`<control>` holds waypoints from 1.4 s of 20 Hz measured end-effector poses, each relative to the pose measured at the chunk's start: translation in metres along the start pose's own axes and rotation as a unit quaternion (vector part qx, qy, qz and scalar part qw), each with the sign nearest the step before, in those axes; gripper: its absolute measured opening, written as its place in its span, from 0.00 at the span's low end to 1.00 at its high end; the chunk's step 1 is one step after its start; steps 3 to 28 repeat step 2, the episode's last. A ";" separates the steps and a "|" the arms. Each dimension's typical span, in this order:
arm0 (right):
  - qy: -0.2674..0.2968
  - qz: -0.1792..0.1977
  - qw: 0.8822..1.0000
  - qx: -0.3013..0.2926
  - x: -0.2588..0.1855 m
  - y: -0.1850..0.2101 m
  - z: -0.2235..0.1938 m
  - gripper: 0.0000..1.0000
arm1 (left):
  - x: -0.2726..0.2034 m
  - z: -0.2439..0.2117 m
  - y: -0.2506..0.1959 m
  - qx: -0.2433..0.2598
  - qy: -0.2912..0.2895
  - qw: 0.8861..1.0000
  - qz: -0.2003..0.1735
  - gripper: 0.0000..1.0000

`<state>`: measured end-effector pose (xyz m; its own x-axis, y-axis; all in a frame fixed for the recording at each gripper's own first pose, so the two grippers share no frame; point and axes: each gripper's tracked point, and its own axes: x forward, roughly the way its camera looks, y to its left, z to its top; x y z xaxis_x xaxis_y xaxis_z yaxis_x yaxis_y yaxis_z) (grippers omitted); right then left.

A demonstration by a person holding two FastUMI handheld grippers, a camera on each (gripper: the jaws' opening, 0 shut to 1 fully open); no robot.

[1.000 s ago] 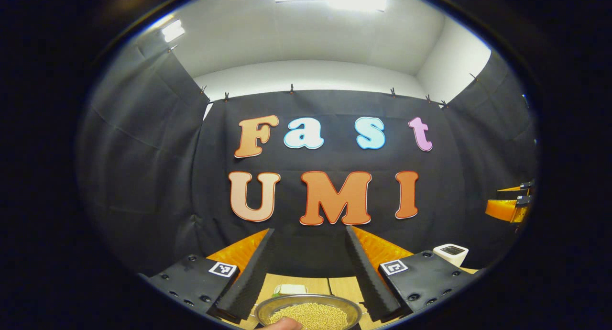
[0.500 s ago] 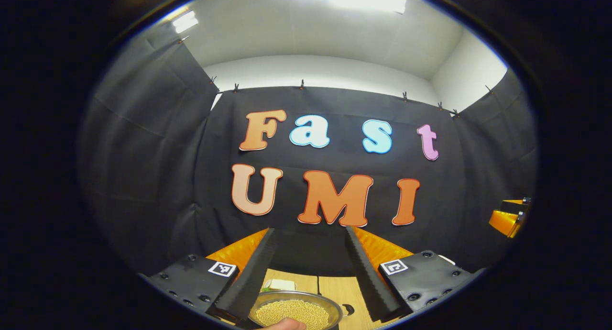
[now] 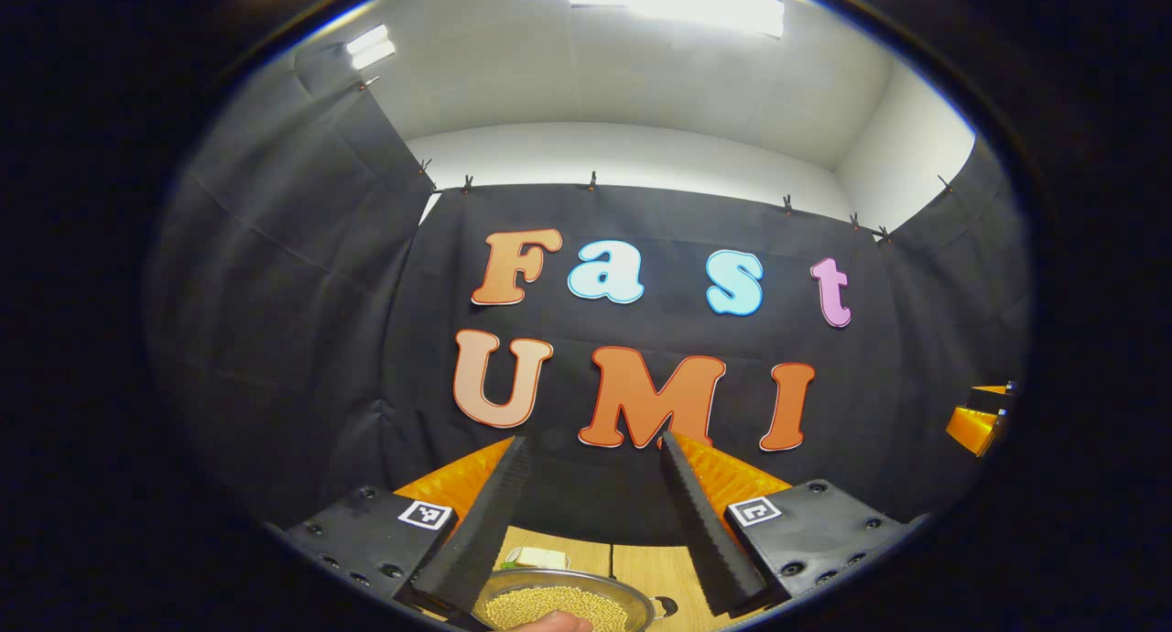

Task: First push the handle of the pot to place it horizontally, then grasp the pot with both hands and set it on the induction cooktop.

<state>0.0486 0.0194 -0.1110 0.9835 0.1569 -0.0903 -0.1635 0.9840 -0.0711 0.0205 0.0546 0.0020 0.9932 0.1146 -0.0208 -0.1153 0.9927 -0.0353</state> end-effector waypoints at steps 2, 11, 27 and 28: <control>0.006 0.005 1.000 0.001 0.001 0.004 -0.006 0.95 | 0.001 0.002 -0.001 0.010 -0.012 1.000 -0.007 0.97; 0.006 0.005 1.000 0.001 0.001 0.004 -0.006 0.95 | 0.001 0.002 -0.001 0.010 -0.012 1.000 -0.007 0.97; 0.006 0.005 1.000 0.001 0.001 0.004 -0.006 0.95 | 0.001 0.002 -0.001 0.010 -0.012 1.000 -0.007 0.97; 0.006 0.005 1.000 0.001 0.001 0.004 -0.006 0.95 | 0.001 0.002 -0.001 0.010 -0.012 1.000 -0.007 0.97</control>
